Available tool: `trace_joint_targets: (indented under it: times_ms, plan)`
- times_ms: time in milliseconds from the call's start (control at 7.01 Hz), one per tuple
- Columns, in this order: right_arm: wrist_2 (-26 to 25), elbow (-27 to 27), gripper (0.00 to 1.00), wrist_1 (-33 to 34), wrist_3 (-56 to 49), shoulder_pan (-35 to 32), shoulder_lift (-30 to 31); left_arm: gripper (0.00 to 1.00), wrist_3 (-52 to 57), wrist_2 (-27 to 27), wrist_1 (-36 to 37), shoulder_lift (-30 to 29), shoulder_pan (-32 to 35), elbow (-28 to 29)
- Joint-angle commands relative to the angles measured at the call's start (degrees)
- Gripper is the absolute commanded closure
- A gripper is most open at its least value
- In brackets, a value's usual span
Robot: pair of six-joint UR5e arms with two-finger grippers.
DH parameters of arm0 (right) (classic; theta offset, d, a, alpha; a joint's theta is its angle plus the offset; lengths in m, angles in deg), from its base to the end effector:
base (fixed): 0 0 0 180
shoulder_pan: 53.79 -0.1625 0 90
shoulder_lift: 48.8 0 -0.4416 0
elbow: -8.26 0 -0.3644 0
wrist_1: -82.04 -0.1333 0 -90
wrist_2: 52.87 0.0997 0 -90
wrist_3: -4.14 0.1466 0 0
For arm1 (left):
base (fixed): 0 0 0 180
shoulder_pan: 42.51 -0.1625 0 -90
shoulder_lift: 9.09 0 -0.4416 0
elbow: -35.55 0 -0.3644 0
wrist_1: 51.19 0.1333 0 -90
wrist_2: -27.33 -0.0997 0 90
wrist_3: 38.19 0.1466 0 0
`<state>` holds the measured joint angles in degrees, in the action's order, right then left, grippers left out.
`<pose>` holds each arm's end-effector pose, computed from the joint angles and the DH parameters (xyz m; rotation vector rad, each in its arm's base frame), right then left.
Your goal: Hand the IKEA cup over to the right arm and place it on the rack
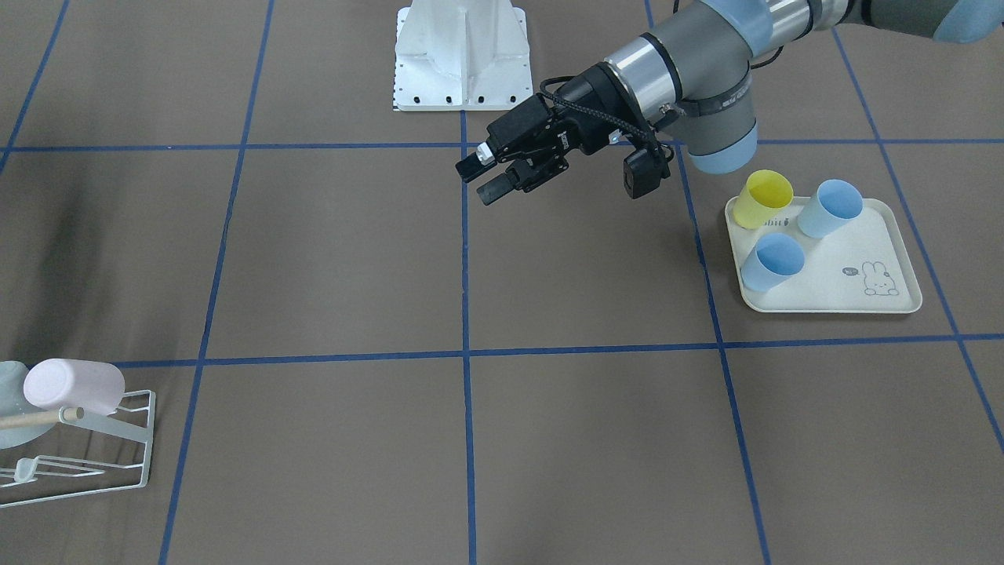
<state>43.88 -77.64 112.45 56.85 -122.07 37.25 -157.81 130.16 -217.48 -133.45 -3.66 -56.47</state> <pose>-0.1034 -0.5733 0.5922 0.7669 -0.7180 0.4297 0.4322 -0.4775 0.1638 0.0116 1.9990 -0.5617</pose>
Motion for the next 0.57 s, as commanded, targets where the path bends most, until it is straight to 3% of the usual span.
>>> trace_joint_targets:
  times_ms: [0,143,285,428]
  plan:
    - [-0.07,0.38,0.76,0.0,0.03,0.69,-0.62,0.18,0.0,0.0,0.0,0.0,0.09,0.0]
    - [0.02,2.12,0.42,-0.09,-0.06,0.7,-1.67,0.17,0.0,0.0,0.0,0.0,0.0,0.08]
    - [-0.07,2.83,0.0,-1.22,0.03,0.7,-2.11,0.17,0.0,0.0,0.0,0.0,0.0,0.08]
    - [-0.07,4.32,0.0,-4.36,0.12,0.7,-2.12,0.17,0.0,0.0,0.0,0.0,0.0,0.08]
